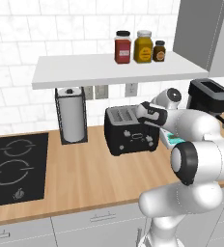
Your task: Start the toaster. Once the lever pops up, take the bread to the plate on the dining counter.
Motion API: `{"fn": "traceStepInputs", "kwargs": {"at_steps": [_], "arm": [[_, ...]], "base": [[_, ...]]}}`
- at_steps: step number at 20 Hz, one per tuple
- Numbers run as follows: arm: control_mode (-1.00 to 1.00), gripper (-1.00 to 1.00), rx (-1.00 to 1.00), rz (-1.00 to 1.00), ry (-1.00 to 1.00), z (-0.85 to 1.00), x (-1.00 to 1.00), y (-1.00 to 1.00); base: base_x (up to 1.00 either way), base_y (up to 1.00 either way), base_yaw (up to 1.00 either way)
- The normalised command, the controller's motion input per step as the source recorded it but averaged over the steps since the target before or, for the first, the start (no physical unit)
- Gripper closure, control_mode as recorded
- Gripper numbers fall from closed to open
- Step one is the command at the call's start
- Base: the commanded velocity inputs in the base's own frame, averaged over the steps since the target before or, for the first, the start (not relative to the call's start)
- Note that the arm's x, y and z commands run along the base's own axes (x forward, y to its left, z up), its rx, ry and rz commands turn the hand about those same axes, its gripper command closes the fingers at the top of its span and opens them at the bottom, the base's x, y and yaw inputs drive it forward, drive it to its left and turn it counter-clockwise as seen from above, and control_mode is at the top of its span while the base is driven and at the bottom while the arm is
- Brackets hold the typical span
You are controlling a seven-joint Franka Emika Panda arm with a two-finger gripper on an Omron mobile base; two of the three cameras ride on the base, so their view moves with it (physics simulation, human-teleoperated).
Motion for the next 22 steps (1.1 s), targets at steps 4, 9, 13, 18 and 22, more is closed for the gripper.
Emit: {"fn": "traceStepInputs", "kwargs": {"at_steps": [4,9,13,18,22], "arm": [[-1.0,-1.0,0.0,0.0,0.0,0.0,0.0,0.0],[-1.0,-1.0,0.0,0.0,0.0,0.0,0.0,0.0],[-1.0,-1.0,0.0,0.0,0.0,0.0,0.0,0.0],[-1.0,-1.0,0.0,0.0,0.0,0.0,0.0,0.0],[-1.0,-1.0,0.0,0.0,0.0,0.0,0.0,0.0]], "base": [[0.0,0.0,0.0],[0.0,0.0,0.0],[0.0,0.0,0.0],[0.0,0.0,0.0],[0.0,0.0,0.0]]}}
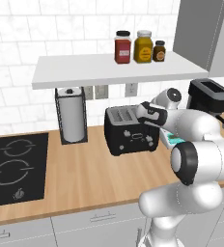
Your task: Start the toaster. Once the lever pops up, take the bread to the plate on the dining counter.
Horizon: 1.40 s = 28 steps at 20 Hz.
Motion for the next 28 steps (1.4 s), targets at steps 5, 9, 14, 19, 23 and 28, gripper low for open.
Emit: {"fn": "traceStepInputs", "kwargs": {"at_steps": [5,9,14,19,23,28], "arm": [[-1.0,-1.0,0.0,0.0,0.0,0.0,0.0,0.0],[-1.0,-1.0,0.0,0.0,0.0,0.0,0.0,0.0],[-1.0,-1.0,0.0,0.0,0.0,0.0,0.0,0.0],[-1.0,-1.0,0.0,0.0,0.0,0.0,0.0,0.0],[-1.0,-1.0,0.0,0.0,0.0,0.0,0.0,0.0],[-1.0,-1.0,0.0,0.0,0.0,0.0,0.0,0.0]], "base": [[0.0,0.0,0.0],[0.0,0.0,0.0],[0.0,0.0,0.0],[0.0,0.0,0.0],[0.0,0.0,0.0],[0.0,0.0,0.0]]}}
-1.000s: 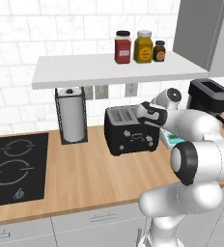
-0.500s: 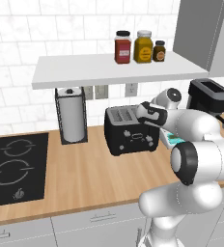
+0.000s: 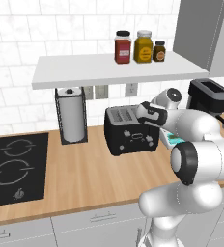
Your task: Start the toaster. Once the lever pops up, take the bread to the plate on the dining counter.
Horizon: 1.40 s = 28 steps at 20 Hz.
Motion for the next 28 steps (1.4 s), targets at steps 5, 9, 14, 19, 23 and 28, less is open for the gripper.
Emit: {"fn": "traceStepInputs", "kwargs": {"at_steps": [5,9,14,19,23,28], "arm": [[-1.0,-1.0,0.0,0.0,0.0,0.0,0.0,0.0],[-1.0,-1.0,0.0,0.0,0.0,0.0,0.0,0.0],[-1.0,-1.0,0.0,0.0,0.0,0.0,0.0,0.0],[-1.0,-1.0,0.0,0.0,0.0,0.0,0.0,0.0],[-1.0,-1.0,0.0,0.0,0.0,0.0,0.0,0.0],[-1.0,-1.0,0.0,0.0,0.0,0.0,0.0,0.0]], "base": [[0.0,0.0,0.0],[0.0,0.0,0.0],[0.0,0.0,0.0],[0.0,0.0,0.0],[0.0,0.0,0.0],[0.0,0.0,0.0]]}}
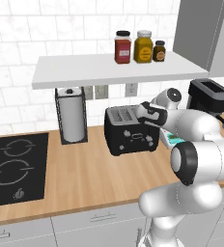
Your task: Start the toaster. Once the lever pops up, take the bread to the plate on the dining counter.
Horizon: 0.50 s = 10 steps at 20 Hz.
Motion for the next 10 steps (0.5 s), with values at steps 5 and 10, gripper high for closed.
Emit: {"fn": "traceStepInputs", "kwargs": {"at_steps": [5,10], "arm": [[-1.0,-1.0,0.0,0.0,0.0,0.0,0.0,0.0],[-1.0,-1.0,0.0,0.0,0.0,0.0,0.0,0.0]], "base": [[0.0,0.0,0.0],[0.0,0.0,0.0]]}}
